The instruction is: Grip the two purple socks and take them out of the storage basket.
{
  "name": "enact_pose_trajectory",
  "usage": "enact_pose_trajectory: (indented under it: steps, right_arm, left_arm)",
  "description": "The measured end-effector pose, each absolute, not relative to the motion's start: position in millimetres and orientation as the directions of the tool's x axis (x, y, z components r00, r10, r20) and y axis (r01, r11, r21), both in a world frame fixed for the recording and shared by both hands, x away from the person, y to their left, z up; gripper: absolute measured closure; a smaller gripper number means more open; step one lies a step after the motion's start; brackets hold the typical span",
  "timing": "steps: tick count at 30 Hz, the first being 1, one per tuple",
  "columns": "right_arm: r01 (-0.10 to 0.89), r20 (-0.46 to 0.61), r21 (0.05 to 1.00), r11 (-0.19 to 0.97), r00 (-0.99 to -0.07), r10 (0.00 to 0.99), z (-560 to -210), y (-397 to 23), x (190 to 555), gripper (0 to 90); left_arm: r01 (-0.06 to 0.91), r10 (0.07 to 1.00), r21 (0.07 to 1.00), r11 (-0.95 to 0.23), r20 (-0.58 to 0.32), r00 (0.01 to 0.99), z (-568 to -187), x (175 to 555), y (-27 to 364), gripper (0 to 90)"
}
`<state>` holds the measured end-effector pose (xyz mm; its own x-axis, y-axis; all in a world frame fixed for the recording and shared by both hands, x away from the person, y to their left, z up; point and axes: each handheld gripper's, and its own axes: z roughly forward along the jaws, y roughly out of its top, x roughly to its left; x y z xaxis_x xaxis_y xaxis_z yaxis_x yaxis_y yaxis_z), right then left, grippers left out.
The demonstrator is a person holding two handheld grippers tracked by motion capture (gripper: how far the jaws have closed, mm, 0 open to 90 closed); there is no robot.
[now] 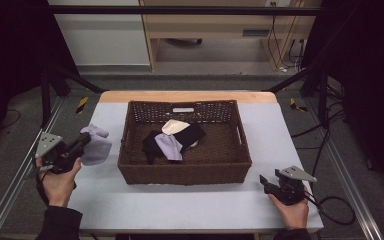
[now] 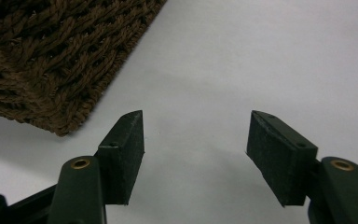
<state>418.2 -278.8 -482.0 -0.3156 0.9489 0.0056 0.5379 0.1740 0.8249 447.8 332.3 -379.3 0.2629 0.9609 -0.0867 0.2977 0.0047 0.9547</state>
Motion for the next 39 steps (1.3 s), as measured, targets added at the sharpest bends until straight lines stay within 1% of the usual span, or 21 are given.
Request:
enact_pose_trajectory:
  steps: [4,8,9,12,18,20,23,27,34,36,39]
  right_arm:
    - [0.54,0.005,0.823,0.175,-0.316,0.949,-482,-278,418,36.3]
    - [0.537,0.006,0.825,0.173,-0.314,0.949,-482,-279,418,35.8]
    - [0.538,0.009,0.826,0.169,-0.313,0.95,-482,-279,418,35.5]
    - [0.538,0.007,0.826,0.17,-0.311,0.95,-482,-279,417,34.9]
    - [0.541,0.008,0.823,0.174,-0.316,0.949,-483,-278,418,34.1]
    - [0.542,0.007,0.822,0.174,-0.315,0.949,-483,-279,418,33.6]
    - [0.546,0.008,0.82,0.174,-0.315,0.949,-483,-278,418,33.0]
    - [0.546,0.006,0.819,0.176,-0.315,0.949,-484,-278,418,32.8]
    - [0.545,0.007,0.82,0.175,-0.314,0.949,-484,-278,418,32.7]
    - [0.545,0.007,0.82,0.174,-0.313,0.95,-484,-279,418,32.7]
    - [0.547,0.011,0.82,0.17,-0.311,0.95,-484,-279,418,32.7]
  left_arm:
    - [0.357,0.962,0.934,-0.013,-0.086,0.26,-400,449,332,87.2]
    - [0.385,0.963,0.923,-0.019,-0.087,0.256,-406,451,333,87.2]
    - [0.405,0.965,0.914,-0.033,-0.076,0.25,-411,451,332,87.2]
    - [0.44,0.966,0.897,-0.04,-0.078,0.248,-419,451,332,87.1]
    - [0.483,0.969,0.873,-0.065,-0.06,0.239,-433,453,333,86.5]
    - [0.489,0.969,0.869,-0.071,-0.055,0.239,-435,454,333,84.9]
    - [0.504,0.972,0.859,-0.089,-0.036,0.233,-440,456,332,78.6]
    - [0.494,0.971,0.865,-0.092,-0.031,0.236,-440,455,332,71.1]
    - [0.421,0.97,0.906,-0.038,-0.067,0.232,-422,448,333,59.7]
    - [0.412,0.97,0.911,-0.026,-0.077,0.232,-419,447,333,57.7]
    - [0.369,0.967,0.929,0.0,-0.094,0.235,-405,442,334,56.2]
